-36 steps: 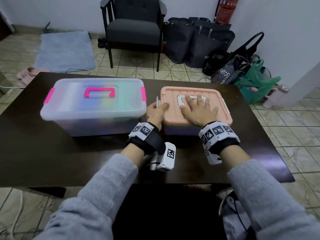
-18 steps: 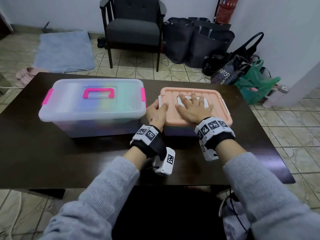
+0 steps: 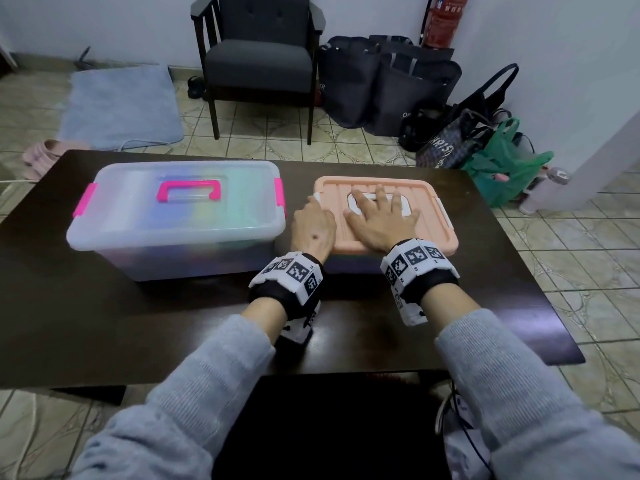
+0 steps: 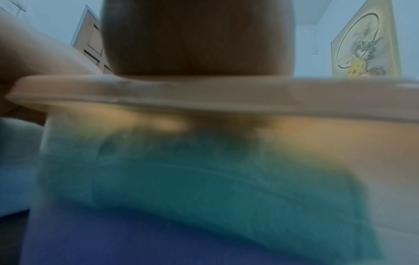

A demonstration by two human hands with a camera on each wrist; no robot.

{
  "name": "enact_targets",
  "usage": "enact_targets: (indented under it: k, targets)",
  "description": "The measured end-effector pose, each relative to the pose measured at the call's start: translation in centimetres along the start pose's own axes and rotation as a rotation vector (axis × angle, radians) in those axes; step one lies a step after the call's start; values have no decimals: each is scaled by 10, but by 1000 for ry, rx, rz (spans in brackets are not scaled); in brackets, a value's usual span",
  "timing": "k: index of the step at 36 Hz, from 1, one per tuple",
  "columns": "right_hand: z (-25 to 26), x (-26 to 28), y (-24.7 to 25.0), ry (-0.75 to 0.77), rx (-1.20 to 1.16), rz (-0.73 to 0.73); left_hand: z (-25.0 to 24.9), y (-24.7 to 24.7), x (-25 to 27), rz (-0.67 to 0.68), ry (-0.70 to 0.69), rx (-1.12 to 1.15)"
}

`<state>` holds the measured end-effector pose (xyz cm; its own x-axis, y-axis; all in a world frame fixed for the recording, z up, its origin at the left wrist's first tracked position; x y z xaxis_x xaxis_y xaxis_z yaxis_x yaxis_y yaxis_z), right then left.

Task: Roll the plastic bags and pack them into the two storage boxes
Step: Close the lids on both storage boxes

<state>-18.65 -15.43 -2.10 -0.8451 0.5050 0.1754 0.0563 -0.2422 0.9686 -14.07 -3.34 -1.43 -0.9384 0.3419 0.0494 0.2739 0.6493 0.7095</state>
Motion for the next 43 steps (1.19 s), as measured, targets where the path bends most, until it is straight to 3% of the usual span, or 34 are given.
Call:
enact_targets:
  k: [4,7,9,12,15,17,20,30,43]
  targets:
    - [0,2,0,6,-20,-28,-13,12,8,67,-207,-54]
    - [-1,3,2,3,-41,-63,-15,45,6,-112,-325,-73]
    - [0,4,6,-14,-106,-107,-6,75,-1,-236,-287,-194]
    - [0,7,11,-84,-128,-186,25,113,-10,-289,-102,-380]
    - [1,11,12,-165,-89,-208,64,132,-12,-170,109,-487]
    - [4,15,9,-211,-102,-150,87,136,-11,-37,179,-532]
    - [10,16,5,-206,-71,-56,105,134,-8,58,147,-569]
    - [31,-3,5,-172,-26,-1,95,126,-38,85,117,-620]
    - [48,-82,16,-219,-35,22,72,115,-110,111,65,-645]
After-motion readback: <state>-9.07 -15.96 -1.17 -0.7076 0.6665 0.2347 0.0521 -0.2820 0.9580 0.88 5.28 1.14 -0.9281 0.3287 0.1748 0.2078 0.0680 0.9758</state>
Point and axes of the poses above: each hand's wrist, its own x-axis away from the middle knuckle, its own y-axis out of the back of the hand, z = x × y, the point moved 2 cm from there along -x, towards the middle knuckle, and after that the axes turned 1 degree about -z, right-handed, at the moved point
